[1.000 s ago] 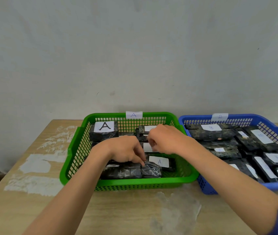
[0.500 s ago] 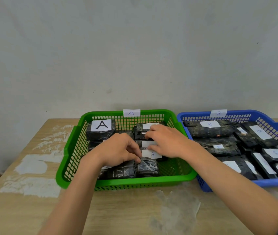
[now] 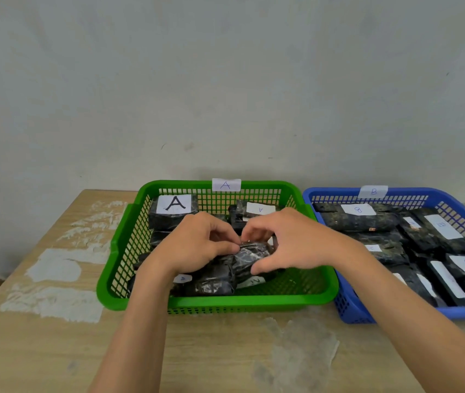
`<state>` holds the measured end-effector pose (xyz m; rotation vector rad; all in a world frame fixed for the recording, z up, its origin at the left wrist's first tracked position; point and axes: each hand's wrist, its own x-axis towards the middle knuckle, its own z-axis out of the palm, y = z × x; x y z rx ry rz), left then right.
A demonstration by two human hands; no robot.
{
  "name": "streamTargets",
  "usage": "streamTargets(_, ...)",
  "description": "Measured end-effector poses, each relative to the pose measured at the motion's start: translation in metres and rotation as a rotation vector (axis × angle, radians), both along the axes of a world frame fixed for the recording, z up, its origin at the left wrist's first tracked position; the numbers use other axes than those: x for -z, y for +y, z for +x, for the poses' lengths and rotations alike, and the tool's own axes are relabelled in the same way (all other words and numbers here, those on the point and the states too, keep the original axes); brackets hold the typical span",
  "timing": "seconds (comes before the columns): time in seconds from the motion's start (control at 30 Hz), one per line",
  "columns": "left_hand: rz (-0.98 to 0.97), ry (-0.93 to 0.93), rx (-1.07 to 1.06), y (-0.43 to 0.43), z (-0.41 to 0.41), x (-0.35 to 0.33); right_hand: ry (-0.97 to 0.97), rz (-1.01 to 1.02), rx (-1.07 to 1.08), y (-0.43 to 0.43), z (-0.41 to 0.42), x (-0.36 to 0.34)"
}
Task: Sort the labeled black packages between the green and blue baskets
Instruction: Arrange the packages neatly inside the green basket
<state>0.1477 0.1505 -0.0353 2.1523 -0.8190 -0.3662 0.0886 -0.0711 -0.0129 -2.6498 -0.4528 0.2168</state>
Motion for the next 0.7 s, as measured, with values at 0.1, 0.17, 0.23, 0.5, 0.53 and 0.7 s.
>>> streamTargets(0.1, 0.063, 0.1, 0.012, 0.009, -0.001, -0.007, -0.079, 0.045, 0.029, -0.01, -0.01, 0.002)
streamTargets(0.17, 0.185, 0.235, 0.088, 0.023, 0.0, -0.013, -0.039, 0.063, 0.086, -0.023, -0.016, -0.002)
streamTargets(0.23, 0.278, 0.309, 0.176, 0.035, -0.001, -0.017, 0.007, 0.05, 0.13, -0.032, -0.021, -0.007)
streamTargets(0.5, 0.254, 0.265, 0.201, 0.037, -0.005, -0.025, 0.11, -0.065, 0.08, -0.028, -0.021, -0.016)
streamTargets(0.53, 0.231, 0.249, 0.184, 0.039, -0.004, -0.026, 0.097, -0.078, 0.059, -0.026, -0.022, -0.015)
streamTargets(0.7, 0.112, 0.245, 0.179, 0.044, -0.002, -0.026, 0.048, -0.076, -0.064, -0.016, -0.03, 0.0)
